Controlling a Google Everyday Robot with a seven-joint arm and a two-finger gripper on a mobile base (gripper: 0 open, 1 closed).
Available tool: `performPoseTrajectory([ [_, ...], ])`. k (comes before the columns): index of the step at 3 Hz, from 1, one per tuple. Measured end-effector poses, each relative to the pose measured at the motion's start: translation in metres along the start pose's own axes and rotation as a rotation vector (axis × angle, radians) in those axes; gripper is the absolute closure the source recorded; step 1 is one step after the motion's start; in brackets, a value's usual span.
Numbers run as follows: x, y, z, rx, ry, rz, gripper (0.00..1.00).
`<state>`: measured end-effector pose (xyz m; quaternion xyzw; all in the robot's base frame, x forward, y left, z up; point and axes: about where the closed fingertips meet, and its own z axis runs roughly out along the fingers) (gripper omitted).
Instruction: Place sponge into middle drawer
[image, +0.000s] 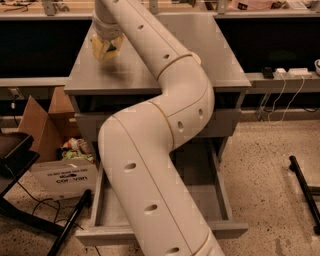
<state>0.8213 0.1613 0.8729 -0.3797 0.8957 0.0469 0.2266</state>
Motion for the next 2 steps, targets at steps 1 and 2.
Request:
performPoseTrajectory([
  [1,0.026,-0.026,-0.068,0.034,-0.009,0.020,1.00],
  [2,0.054,-0.054,-0.138,0.038,-0.127,0.107,1.00],
])
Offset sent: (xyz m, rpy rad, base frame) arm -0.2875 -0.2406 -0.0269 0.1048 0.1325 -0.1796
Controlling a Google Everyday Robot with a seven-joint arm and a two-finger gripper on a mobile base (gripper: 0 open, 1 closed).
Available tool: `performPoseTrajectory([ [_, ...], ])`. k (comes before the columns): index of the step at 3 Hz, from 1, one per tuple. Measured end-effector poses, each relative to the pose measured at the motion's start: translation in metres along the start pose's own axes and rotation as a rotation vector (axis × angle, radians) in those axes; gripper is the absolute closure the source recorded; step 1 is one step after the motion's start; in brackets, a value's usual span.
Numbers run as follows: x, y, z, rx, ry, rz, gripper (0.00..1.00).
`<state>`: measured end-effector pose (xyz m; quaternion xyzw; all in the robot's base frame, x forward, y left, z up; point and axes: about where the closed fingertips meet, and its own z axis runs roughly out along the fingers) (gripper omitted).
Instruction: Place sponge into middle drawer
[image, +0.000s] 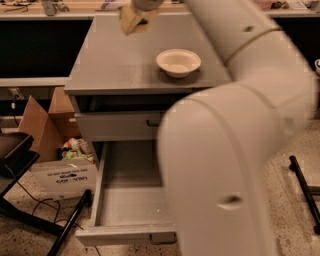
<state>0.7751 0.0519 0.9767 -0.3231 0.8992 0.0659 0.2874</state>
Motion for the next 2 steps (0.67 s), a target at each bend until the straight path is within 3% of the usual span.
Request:
performPoseTrajectory([
  [1,0.018,-0.008,-0.122,-0.037,-0.265,0.142,1.00],
  [2,0.031,0.060,-0.213,-0.160,-0.435,0.126,1.00],
])
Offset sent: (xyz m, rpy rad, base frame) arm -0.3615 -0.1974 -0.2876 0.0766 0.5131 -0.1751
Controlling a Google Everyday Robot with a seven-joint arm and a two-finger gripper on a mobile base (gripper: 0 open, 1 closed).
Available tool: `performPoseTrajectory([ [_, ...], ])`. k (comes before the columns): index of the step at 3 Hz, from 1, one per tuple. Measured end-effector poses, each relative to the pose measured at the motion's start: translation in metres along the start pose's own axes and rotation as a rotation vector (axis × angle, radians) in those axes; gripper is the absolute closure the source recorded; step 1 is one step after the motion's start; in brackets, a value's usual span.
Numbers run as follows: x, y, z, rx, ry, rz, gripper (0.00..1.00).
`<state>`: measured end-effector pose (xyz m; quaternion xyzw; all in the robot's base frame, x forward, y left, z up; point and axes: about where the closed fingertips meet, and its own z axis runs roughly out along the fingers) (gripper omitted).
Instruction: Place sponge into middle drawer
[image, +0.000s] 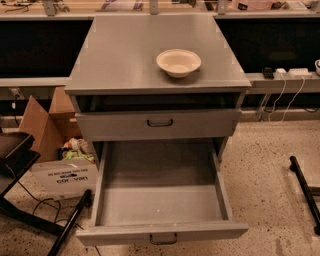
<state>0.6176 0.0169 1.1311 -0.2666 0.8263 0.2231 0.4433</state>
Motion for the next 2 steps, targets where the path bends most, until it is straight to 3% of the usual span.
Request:
performPoseTrajectory([
  [1,0.028,0.084,-0.037,-0.123,-0.034,-0.083,1.00],
  [2,0.119,0.083,-0.050,-0.138,0.105,-0.028,1.00],
])
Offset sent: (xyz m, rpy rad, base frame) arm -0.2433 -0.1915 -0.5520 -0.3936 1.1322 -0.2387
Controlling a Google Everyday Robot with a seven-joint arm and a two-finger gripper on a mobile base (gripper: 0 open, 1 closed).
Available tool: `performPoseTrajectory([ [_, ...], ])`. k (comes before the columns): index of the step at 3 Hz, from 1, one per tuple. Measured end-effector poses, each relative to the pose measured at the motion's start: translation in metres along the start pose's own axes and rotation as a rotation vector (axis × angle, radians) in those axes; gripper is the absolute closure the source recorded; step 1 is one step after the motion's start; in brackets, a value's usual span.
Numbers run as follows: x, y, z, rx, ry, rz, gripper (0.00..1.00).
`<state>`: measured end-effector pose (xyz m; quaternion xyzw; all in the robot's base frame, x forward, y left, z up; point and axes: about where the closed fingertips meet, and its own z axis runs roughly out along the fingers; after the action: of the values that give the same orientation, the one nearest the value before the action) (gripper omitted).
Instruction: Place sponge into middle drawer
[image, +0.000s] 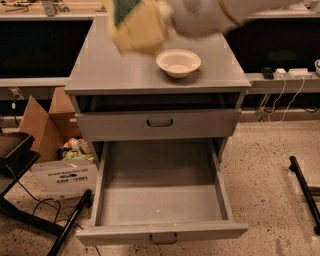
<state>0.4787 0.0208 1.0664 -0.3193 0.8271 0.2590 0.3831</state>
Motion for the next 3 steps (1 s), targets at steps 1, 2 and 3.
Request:
performPoseTrajectory([
  [1,0.130,-0.064,0.020,0.060,0.223,0.244,1.00],
  [2,0.270,-0.123,0.079,0.141,0.512,0.443,1.00],
  [3,0.365,-0.155,0.127,0.256,0.713,0.506,1.00],
])
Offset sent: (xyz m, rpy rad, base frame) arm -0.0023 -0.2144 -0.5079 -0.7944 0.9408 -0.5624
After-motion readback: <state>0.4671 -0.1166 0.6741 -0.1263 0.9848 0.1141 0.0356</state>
